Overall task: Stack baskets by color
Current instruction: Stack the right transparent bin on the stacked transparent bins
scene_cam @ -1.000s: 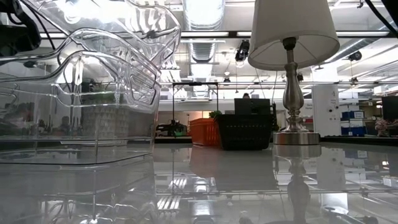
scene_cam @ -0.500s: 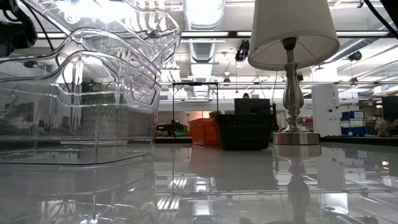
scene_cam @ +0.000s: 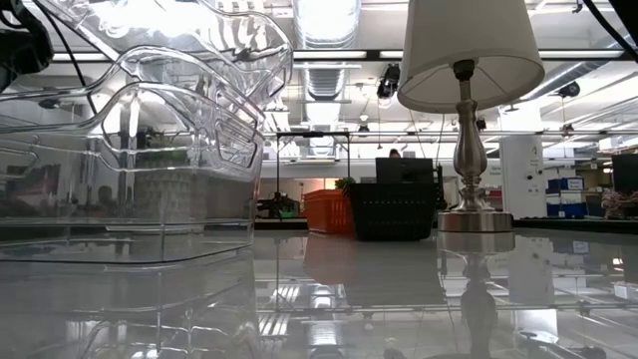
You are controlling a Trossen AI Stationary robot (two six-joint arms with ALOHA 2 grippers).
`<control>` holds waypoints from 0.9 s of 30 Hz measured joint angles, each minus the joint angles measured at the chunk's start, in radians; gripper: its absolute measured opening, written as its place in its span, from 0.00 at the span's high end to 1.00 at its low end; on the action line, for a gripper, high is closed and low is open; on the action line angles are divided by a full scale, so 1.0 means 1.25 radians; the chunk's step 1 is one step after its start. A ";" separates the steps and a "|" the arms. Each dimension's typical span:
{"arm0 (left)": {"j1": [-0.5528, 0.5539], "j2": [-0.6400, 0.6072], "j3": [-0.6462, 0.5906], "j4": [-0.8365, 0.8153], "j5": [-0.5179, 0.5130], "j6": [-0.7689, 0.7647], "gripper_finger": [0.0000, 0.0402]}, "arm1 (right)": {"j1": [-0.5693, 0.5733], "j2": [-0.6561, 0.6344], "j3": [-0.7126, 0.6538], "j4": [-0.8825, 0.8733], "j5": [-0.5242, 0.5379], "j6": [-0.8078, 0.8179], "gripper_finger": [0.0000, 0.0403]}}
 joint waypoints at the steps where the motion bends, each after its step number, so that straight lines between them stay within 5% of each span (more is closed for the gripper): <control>1: 0.001 0.000 0.000 0.000 0.000 0.000 0.77 | 0.000 0.000 0.000 0.000 0.000 0.004 0.98; 9: 0.001 0.000 0.000 -0.002 0.000 0.004 0.91 | 0.000 0.000 -0.001 0.014 0.000 0.003 0.96; 19: 0.001 -0.002 0.001 -0.002 0.004 0.010 0.94 | 0.000 0.000 -0.001 0.017 -0.003 0.003 0.79; 27: -0.010 -0.038 0.022 -0.001 0.037 0.123 0.94 | 0.000 0.000 -0.001 0.008 -0.068 -0.017 0.96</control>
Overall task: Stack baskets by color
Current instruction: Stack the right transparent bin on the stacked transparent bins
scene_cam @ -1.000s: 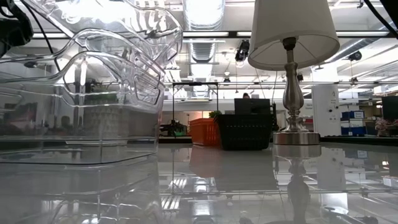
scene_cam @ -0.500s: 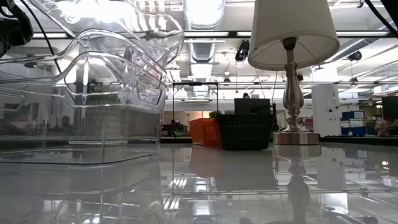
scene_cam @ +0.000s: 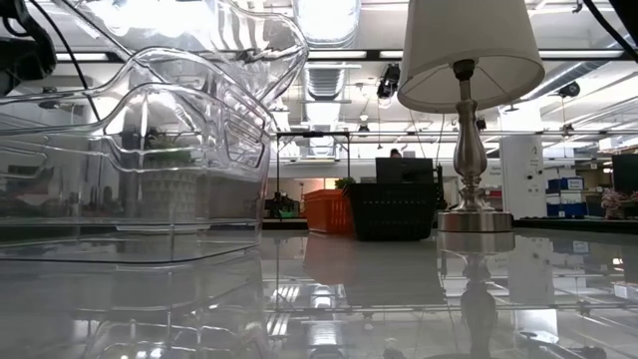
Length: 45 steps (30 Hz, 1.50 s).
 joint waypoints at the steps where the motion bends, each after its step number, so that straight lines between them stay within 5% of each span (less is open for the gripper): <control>1: 0.000 -0.005 0.004 0.001 0.001 0.022 0.94 | 0.000 0.000 0.000 -0.002 -0.003 0.005 0.97; 7: -0.008 -0.040 0.027 0.002 0.014 0.243 0.94 | -0.001 0.000 -0.004 -0.020 -0.007 0.007 0.98; 11: -0.008 -0.051 0.058 0.004 0.096 0.419 0.94 | -0.005 0.001 -0.013 -0.012 -0.007 0.018 0.98; 18: -0.008 -0.005 0.104 0.008 0.150 0.592 0.94 | -0.019 0.001 -0.037 0.029 -0.012 0.035 0.98; 45: -0.007 0.210 0.180 0.015 0.150 0.653 0.94 | -0.042 0.002 -0.100 0.132 -0.059 0.057 0.69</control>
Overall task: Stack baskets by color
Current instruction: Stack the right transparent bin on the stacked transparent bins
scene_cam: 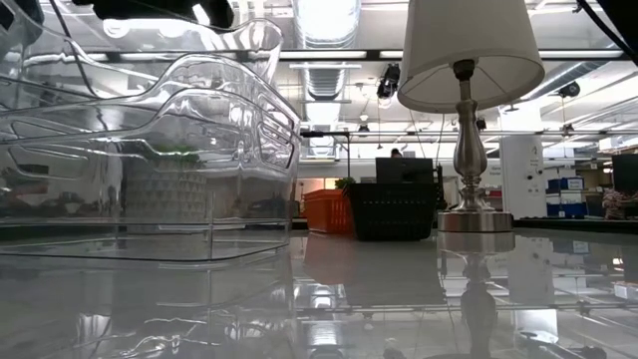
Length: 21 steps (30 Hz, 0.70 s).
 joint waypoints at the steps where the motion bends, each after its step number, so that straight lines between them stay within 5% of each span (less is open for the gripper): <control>1: 0.000 0.000 -0.001 0.003 0.000 0.000 0.94 | 0.002 -0.001 0.003 -0.005 0.000 0.000 0.68; 13: 0.024 0.014 0.004 0.007 0.000 -0.045 0.94 | 0.044 -0.084 0.048 -0.186 0.001 -0.017 0.63; 21: 0.080 0.034 0.008 0.005 0.033 -0.107 0.94 | 0.098 -0.217 -0.062 -0.260 0.029 0.020 0.68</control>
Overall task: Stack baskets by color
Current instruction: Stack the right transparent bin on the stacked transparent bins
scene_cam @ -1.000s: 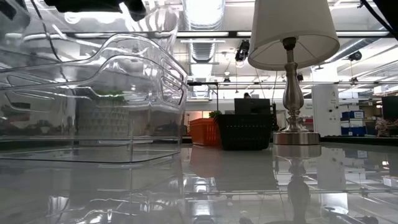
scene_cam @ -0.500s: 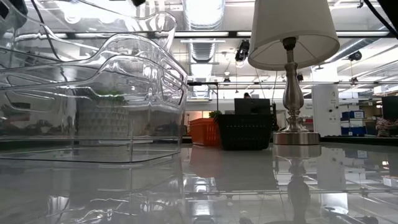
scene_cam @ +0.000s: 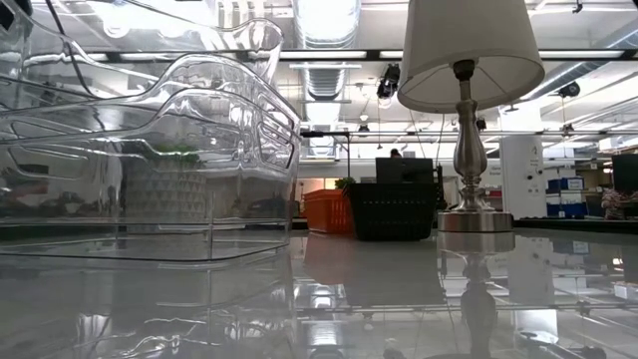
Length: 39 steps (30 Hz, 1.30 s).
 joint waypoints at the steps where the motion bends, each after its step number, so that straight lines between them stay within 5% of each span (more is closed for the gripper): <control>1: 0.016 0.003 -0.001 -0.006 0.035 -0.009 0.94 | 0.008 -0.016 -0.031 0.005 0.014 0.007 0.69; 6: 0.150 0.040 -0.002 -0.031 0.295 -0.077 0.94 | 0.055 -0.127 -0.230 0.085 0.095 0.048 0.72; 14: 0.387 0.149 0.087 -0.210 0.673 -0.270 0.94 | 0.118 -0.303 -0.512 0.250 0.098 0.054 0.72; 23: 0.443 0.359 0.506 -0.923 0.703 -0.519 0.94 | 0.134 -0.455 -0.683 0.285 0.098 0.044 0.73; 28: 0.460 0.478 0.705 -1.246 0.817 -0.711 0.94 | 0.134 -0.551 -0.743 0.271 0.098 0.048 0.72; 34: 0.470 0.565 0.782 -1.391 0.889 -0.735 0.93 | 0.134 -0.644 -0.848 0.319 0.098 0.062 0.74; 39: 0.481 0.558 0.783 -1.423 0.886 -0.696 0.81 | 0.134 -0.686 -0.902 0.362 0.097 0.080 0.74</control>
